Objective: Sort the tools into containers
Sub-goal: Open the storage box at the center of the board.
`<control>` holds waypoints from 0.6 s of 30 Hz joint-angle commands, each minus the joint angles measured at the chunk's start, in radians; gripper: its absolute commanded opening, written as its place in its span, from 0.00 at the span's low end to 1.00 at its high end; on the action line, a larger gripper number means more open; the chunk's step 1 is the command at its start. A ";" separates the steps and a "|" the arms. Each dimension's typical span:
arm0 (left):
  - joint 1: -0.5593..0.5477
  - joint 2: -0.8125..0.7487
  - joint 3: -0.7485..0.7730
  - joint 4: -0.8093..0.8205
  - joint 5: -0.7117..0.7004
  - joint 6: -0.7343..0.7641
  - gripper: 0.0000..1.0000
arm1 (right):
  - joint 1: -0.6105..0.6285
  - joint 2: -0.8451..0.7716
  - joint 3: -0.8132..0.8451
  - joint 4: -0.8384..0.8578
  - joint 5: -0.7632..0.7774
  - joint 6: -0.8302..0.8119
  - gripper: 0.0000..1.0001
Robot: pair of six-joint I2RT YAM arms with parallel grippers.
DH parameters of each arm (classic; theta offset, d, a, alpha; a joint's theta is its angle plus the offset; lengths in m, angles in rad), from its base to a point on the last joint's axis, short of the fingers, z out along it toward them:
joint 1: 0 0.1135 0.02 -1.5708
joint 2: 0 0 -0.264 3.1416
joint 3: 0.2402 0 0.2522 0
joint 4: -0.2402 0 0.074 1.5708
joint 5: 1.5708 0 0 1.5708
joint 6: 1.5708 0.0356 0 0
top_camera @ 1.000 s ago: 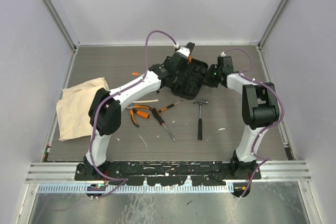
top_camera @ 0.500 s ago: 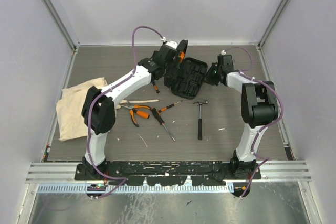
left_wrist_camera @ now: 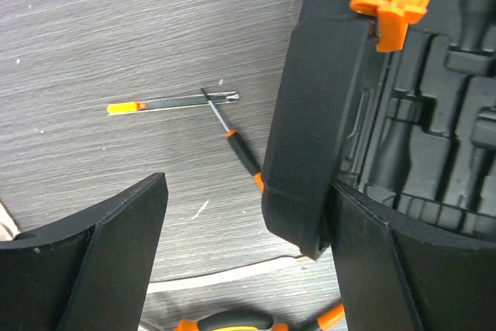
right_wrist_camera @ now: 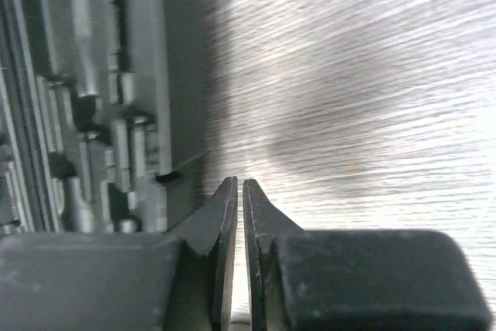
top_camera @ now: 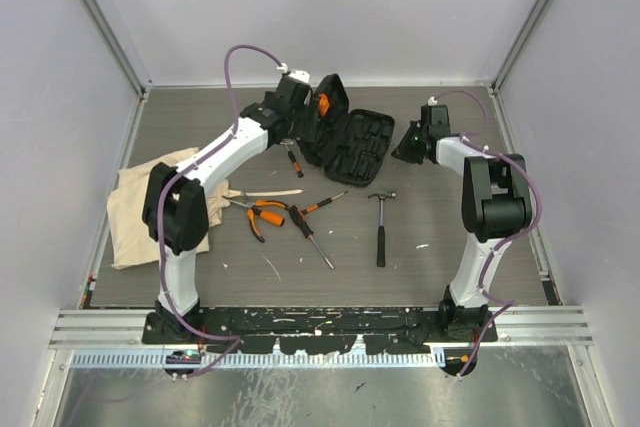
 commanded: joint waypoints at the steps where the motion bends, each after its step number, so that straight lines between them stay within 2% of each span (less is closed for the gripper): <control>1: 0.031 -0.088 -0.017 0.016 0.007 -0.002 0.82 | -0.023 0.005 0.016 -0.021 0.040 -0.033 0.14; 7: 0.056 -0.124 -0.058 0.032 0.019 0.003 0.87 | -0.061 -0.016 -0.004 -0.022 0.043 -0.035 0.14; 12: 0.059 -0.130 -0.072 0.037 0.063 0.005 0.87 | -0.073 -0.056 -0.005 -0.027 0.038 -0.036 0.15; 15: 0.059 -0.139 -0.070 0.027 0.057 0.006 0.87 | -0.074 -0.103 -0.005 -0.024 0.029 -0.026 0.24; 18: 0.059 -0.156 -0.075 0.024 0.049 0.014 0.87 | -0.070 -0.150 -0.014 0.005 -0.019 -0.001 0.46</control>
